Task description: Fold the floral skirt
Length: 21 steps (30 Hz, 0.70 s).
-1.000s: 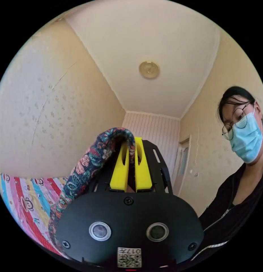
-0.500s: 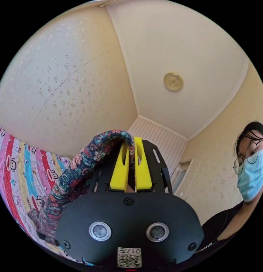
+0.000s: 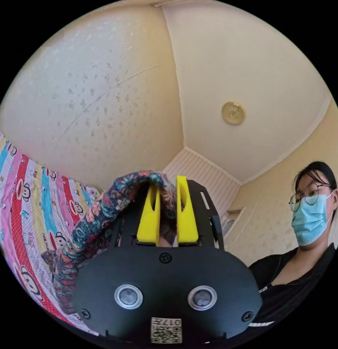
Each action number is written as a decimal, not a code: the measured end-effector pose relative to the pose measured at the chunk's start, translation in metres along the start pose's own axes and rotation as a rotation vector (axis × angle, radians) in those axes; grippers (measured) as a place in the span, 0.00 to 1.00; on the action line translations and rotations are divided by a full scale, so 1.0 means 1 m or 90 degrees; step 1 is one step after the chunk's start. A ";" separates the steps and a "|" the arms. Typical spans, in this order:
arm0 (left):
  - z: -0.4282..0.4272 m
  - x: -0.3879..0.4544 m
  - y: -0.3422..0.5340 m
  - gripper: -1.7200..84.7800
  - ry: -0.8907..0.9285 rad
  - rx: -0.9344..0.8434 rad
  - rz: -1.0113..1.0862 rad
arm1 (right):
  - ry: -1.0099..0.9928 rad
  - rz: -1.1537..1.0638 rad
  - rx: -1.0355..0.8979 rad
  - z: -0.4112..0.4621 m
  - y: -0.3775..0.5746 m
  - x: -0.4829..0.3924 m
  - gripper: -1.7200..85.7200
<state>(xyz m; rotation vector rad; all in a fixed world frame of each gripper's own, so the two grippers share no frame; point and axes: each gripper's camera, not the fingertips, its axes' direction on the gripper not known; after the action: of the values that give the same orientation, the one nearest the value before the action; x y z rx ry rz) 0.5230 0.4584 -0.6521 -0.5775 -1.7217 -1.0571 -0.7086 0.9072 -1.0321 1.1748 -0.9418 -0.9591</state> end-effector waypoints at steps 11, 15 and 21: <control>0.003 -0.037 0.065 0.15 0.317 -0.311 0.047 | 0.035 -0.104 0.069 0.010 -0.128 -0.056 0.07; -0.008 -0.010 0.083 0.17 0.255 -0.354 0.123 | 0.045 -0.131 0.075 0.021 -0.149 -0.078 0.07; -0.004 0.070 0.103 0.23 0.003 -0.112 0.360 | 0.083 -0.118 0.058 0.044 -0.178 -0.108 0.07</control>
<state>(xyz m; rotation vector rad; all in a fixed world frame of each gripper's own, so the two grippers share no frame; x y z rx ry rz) 0.5775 0.5002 -0.5474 -1.0967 -1.3439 -0.7981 -0.8026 0.9743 -1.2107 1.4028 -0.7890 -0.9817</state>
